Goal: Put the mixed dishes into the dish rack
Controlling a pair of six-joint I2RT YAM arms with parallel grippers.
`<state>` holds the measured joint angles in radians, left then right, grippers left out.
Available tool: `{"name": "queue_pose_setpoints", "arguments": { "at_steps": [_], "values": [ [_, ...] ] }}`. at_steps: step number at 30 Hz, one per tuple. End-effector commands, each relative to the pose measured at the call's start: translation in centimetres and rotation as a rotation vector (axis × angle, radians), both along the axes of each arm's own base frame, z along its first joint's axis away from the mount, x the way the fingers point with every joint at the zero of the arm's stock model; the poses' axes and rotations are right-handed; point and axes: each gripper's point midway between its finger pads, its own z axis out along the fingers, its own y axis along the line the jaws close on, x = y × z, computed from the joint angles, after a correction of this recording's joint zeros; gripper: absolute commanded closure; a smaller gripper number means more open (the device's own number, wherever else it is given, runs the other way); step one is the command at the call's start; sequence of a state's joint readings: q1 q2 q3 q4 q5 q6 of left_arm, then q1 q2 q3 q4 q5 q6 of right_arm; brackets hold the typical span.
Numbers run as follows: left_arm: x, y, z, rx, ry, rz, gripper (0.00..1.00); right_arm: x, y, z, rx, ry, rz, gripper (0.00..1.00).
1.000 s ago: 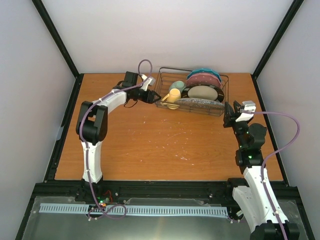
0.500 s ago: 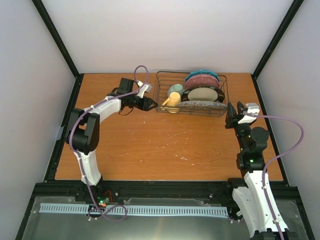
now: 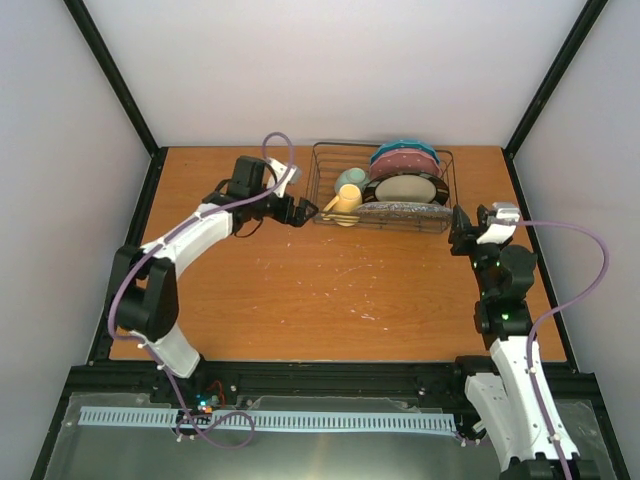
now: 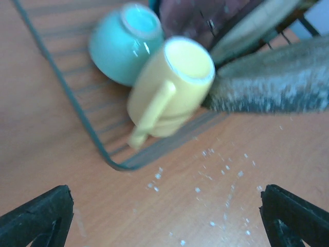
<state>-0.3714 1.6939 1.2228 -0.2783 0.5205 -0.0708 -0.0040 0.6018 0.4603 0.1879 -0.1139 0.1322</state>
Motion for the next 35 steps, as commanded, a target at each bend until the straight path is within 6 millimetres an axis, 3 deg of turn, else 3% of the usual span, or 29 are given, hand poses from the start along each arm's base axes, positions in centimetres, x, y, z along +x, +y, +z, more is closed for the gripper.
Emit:
{"name": "queue_pose_setpoints", "arguments": {
  "at_steps": [1, 5, 8, 11, 15, 20, 35],
  "values": [
    [2.4, 2.5, 10.5, 0.03, -0.284, 0.165, 0.0, 1.0, 1.3, -0.3, 0.034, 0.1, 0.071, 0.45],
    [1.8, 4.7, 18.7, 0.01, -0.477, 0.266, 0.01, 1.3, 2.8, 0.4, 0.041, 0.105, 0.163, 0.43],
    [0.6, 6.5, 23.5, -0.023, -0.595, 0.344, 0.0, 1.0, 2.6, 1.6, 0.086, 0.057, 0.153, 0.4],
    [-1.1, 8.2, 27.2, -0.057, -0.705, 0.407, 0.0, 0.9, 1.9, 2.2, 0.095, 0.037, 0.111, 0.37],
    [-3.0, 10.3, 30.4, -0.079, -0.813, 0.485, 0.0, 1.0, 1.4, 2.2, 0.084, 0.052, 0.078, 0.36],
    [-3.9, 11.9, 31.7, -0.051, -0.861, 0.539, 0.0, 1.0, 1.3, 2.0, 0.101, 0.051, 0.077, 0.36],
    [-3.8, 14.1, 30.1, -0.018, -0.838, 0.615, 0.0, 1.3, 0.7, 1.6, 0.096, 0.054, 0.038, 0.34]
  ]
}}
